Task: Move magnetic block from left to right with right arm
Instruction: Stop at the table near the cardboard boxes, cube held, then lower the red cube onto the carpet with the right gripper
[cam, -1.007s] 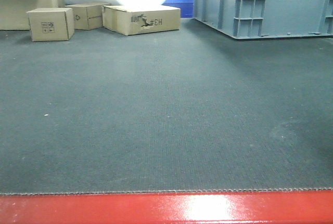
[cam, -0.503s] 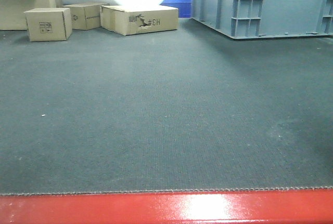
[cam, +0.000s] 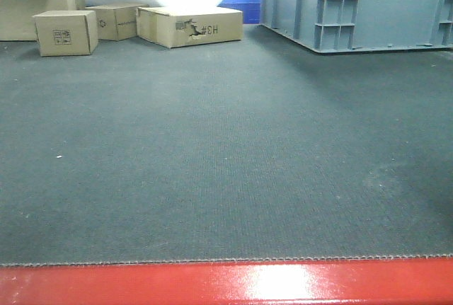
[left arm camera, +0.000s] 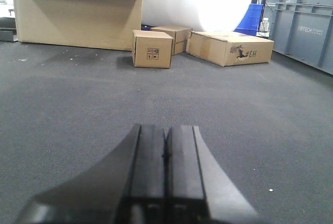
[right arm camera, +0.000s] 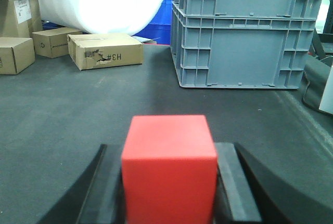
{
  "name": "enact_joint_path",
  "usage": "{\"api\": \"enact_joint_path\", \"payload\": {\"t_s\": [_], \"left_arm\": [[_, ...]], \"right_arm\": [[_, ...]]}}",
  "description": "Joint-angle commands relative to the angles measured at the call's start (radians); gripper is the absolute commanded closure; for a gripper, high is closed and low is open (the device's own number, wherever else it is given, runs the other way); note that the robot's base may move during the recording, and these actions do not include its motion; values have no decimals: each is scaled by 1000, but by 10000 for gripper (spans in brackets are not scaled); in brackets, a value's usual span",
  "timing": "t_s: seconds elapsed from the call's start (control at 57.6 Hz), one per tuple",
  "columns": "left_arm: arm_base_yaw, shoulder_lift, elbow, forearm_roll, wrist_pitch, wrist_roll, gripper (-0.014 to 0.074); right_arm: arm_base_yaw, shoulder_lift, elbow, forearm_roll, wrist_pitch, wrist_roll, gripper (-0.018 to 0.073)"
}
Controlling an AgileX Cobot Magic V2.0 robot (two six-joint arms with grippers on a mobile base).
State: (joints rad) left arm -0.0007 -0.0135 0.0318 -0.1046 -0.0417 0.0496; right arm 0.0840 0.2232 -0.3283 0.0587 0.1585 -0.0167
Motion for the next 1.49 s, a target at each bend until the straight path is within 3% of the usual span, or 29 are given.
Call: {"api": "enact_joint_path", "payload": {"t_s": [0.0, 0.399, 0.538, 0.764, 0.903, 1.128, 1.337, 1.476], "left_arm": [[-5, -9, 9, -5, -91, 2, 722], [-5, -9, 9, -5, -91, 2, 722], [-5, -9, 9, -5, -91, 2, 722], [-5, -9, 9, -5, -91, 2, 722], [-5, -9, 9, -5, -91, 2, 722], [-5, -9, 9, -5, -91, 2, 722], [-5, -9, 9, -5, -91, 2, 722], [-5, -9, 9, -5, -91, 2, 722]], "right_arm": [[-4, 34, -32, 2, -98, -5, 218], [31, 462, -137, 2, -22, 2, 218], [110, 651, -246, -6, 67, 116, 218], [303, 952, -472, -111, 277, 418, 218], [421, 1124, -643, -127, 450, 597, 218], [561, 1373, -897, -127, 681, 618, 218], [631, 1546, -1074, -117, 772, 708, 218], [656, 1603, -1142, -116, 800, 712, 214]]}}
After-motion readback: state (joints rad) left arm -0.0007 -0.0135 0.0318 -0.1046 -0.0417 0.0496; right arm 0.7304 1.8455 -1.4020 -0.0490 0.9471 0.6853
